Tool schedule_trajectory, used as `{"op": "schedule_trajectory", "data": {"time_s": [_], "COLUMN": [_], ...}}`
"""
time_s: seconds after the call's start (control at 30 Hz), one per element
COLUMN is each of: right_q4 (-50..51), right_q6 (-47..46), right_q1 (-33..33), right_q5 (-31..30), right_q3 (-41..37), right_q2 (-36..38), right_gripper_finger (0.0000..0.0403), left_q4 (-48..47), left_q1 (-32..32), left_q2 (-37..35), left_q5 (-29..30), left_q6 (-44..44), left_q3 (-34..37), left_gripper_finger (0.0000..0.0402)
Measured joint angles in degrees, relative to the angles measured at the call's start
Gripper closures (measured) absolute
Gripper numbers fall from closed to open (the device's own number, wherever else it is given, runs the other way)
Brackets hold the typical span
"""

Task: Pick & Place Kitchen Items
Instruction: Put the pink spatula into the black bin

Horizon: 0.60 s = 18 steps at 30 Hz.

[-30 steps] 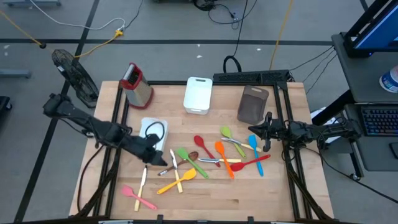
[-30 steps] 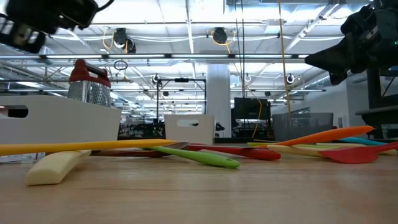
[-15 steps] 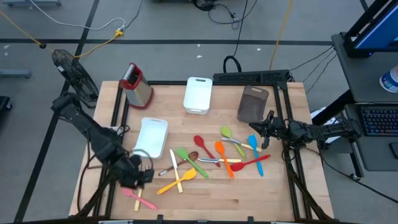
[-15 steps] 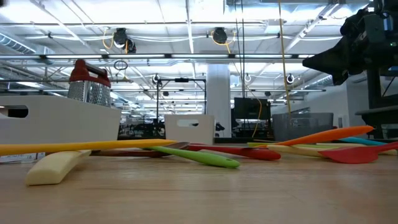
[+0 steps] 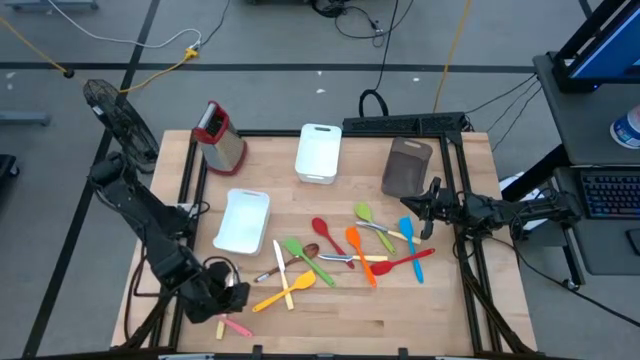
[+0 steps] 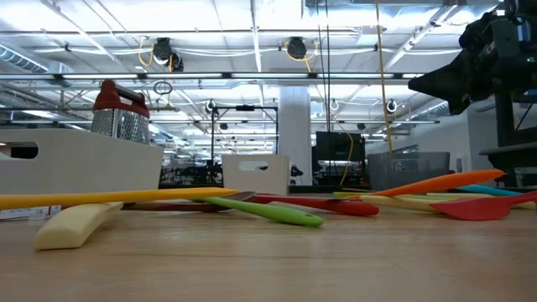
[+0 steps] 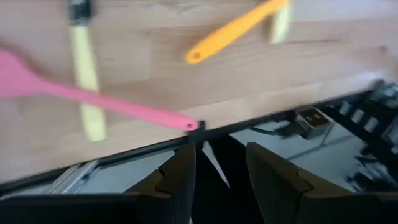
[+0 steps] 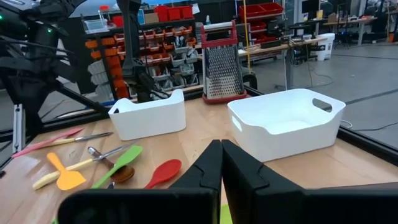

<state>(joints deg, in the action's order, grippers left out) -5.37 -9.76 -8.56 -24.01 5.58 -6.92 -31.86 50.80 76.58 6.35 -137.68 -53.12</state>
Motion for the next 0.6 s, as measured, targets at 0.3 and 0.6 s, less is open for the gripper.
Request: {"op": "schedule_trajectory", "data": {"time_s": [0.3,0.6], "right_q4": [0.0,0.0], "right_q6": [0.0,0.0], "right_q1": [0.0,0.0], "right_q5": [0.03,0.04], "right_q3": [0.0,0.0], "right_q2": [-0.01,-0.02], "right_gripper_finger": [0.0399,0.0399], "left_q4": [-0.39,-1.0], "left_q1": [-1.28,-1.32], "left_q2": [0.92,4.41], "left_q5": [-0.75,-0.75], "left_q6": [-7.96,-11.52], "left_q3": [0.0,0.0], "left_gripper_finger": [0.0252,0.0252]}}
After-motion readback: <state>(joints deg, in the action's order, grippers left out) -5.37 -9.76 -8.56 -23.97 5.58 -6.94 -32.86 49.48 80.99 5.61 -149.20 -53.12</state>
